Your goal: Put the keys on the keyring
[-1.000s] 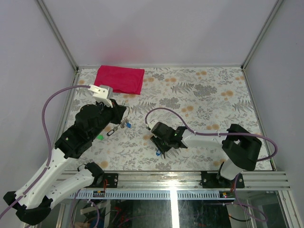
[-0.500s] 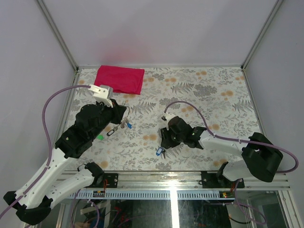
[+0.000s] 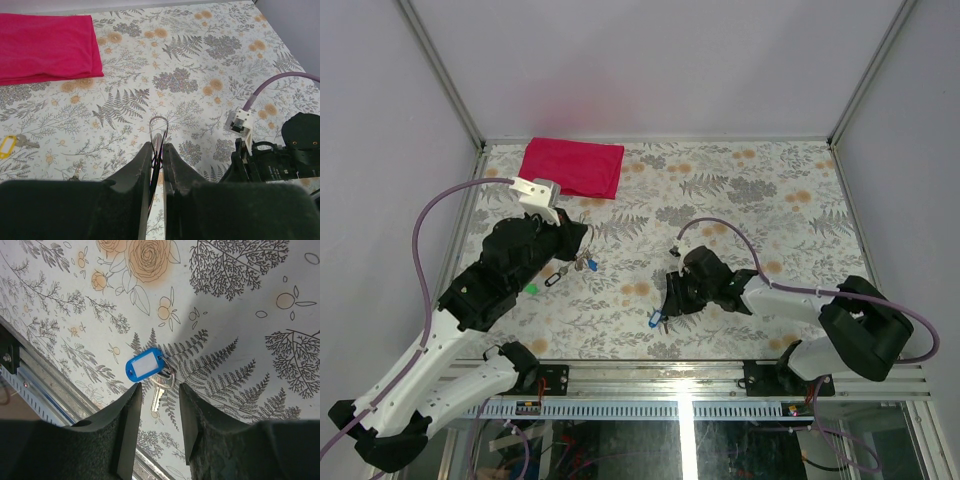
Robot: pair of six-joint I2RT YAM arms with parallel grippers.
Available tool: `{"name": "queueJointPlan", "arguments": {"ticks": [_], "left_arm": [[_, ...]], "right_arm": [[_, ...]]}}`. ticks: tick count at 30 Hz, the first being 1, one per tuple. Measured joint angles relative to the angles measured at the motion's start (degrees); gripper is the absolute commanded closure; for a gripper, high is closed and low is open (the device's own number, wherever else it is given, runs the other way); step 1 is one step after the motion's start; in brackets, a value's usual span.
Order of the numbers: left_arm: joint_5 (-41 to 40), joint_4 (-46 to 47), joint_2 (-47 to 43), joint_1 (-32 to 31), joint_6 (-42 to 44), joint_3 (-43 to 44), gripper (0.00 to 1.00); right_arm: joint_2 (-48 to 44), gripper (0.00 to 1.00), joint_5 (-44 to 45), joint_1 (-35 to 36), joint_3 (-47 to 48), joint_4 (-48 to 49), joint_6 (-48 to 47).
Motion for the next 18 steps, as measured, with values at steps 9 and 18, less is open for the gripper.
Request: {"name": "queueJointPlan", "arguments": {"ticks": [9,18], "left_arm": [[0.28,0.0,0.11,0.0,0.0,0.0,0.96],[0.31,0.0,0.17,0.0,0.02,0.0,0.96]], "right_arm": [[2.56,0.62,-1.29,-0.22,-0.44,2.12,0.61],[4.15,0.68,-1.57,-0.59,-0.44,2.6,0.59]]}}
